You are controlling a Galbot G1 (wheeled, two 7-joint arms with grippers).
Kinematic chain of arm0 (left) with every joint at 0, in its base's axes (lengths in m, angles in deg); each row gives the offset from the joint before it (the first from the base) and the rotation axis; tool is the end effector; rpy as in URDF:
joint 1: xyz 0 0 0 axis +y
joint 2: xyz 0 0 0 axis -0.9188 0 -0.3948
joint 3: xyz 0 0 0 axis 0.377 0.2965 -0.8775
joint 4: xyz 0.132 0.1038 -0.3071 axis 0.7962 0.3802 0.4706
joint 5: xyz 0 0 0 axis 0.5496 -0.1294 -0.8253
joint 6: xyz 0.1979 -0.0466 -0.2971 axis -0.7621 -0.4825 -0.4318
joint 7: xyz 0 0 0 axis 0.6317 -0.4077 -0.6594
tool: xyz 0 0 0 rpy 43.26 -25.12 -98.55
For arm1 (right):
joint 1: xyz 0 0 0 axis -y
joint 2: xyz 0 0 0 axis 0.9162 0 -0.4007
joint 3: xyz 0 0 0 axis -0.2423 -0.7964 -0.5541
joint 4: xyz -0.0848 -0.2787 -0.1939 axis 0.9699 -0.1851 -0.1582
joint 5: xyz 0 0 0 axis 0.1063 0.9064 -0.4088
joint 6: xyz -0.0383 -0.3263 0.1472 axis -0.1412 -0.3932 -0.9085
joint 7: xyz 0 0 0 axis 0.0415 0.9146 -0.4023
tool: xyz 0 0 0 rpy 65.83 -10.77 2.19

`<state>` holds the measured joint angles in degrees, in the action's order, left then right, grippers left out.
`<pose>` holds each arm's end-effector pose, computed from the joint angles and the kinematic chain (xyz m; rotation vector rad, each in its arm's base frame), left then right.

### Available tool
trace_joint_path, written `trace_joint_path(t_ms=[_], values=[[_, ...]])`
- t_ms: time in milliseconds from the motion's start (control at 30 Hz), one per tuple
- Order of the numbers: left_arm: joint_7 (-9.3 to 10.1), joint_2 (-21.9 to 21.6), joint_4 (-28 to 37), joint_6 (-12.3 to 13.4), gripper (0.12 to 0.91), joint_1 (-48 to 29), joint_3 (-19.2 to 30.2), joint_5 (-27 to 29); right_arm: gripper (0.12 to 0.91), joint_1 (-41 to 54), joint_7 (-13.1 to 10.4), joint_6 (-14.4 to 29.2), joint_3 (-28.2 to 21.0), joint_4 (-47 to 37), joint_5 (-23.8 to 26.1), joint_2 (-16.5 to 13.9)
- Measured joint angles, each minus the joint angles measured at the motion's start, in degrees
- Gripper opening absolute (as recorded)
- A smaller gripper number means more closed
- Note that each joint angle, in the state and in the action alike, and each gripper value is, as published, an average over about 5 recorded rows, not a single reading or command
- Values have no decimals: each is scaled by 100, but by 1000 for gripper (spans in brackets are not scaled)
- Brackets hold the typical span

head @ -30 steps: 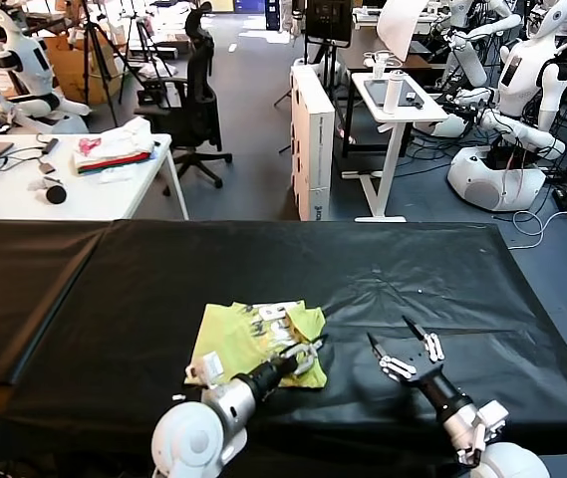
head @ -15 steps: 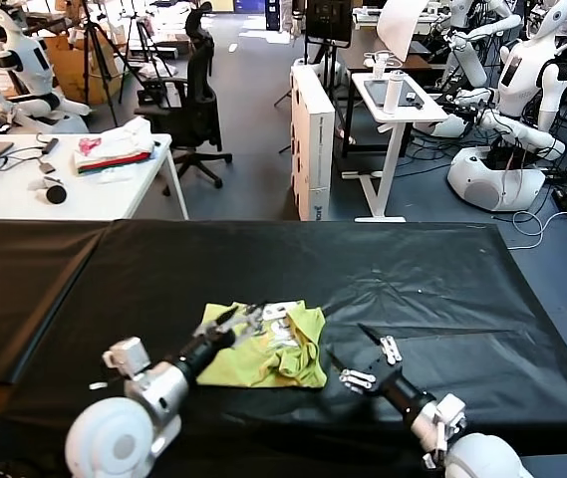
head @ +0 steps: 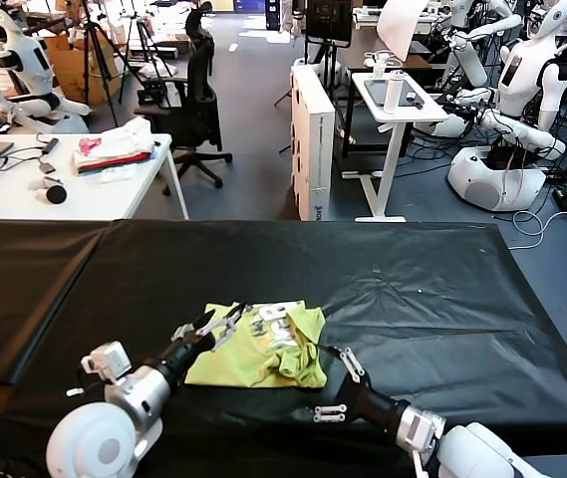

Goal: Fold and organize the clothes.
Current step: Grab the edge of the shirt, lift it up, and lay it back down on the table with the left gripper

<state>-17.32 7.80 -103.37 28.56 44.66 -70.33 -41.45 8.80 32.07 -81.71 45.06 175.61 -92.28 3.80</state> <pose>0.2143 0.0374 -0.2059 -0.4539 -2.5810 0.7342 0.2164 -0.0447 -0.2979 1.4132 -2.6776 0.7248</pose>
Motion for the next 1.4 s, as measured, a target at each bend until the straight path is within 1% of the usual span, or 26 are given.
trace_joint_path(t_ms=[133,300,467,667,767,900,933,1000,1200,1400], values=[[-19,-5,-28,0,907,54,-3,51,893,70,-34,-9,-166,-133,204,191],[-56,25,-37,0,907,120,10,127,769,194,-95,-22,-397,-282,369,421],[-130,97,-37,0,907,188,77,262,715,296,-130,-30,-554,-376,421,566],[-137,173,-37,0,907,234,123,310,606,346,-145,3,-606,-464,431,647],[-137,203,-37,0,907,247,135,326,482,353,-148,33,-613,-496,430,672],[-140,236,-36,0,907,284,145,344,242,369,-156,70,-607,-547,427,702],[-142,242,-36,0,907,293,147,348,196,374,-157,78,-603,-562,426,707],[-144,253,-36,0,907,307,149,353,145,379,-158,95,-591,-587,420,710],[-146,272,-36,0,907,329,150,362,139,287,-171,192,-460,-511,197,607],[-158,301,-27,0,907,373,151,379,139,66,-157,285,-166,-327,-60,286]])
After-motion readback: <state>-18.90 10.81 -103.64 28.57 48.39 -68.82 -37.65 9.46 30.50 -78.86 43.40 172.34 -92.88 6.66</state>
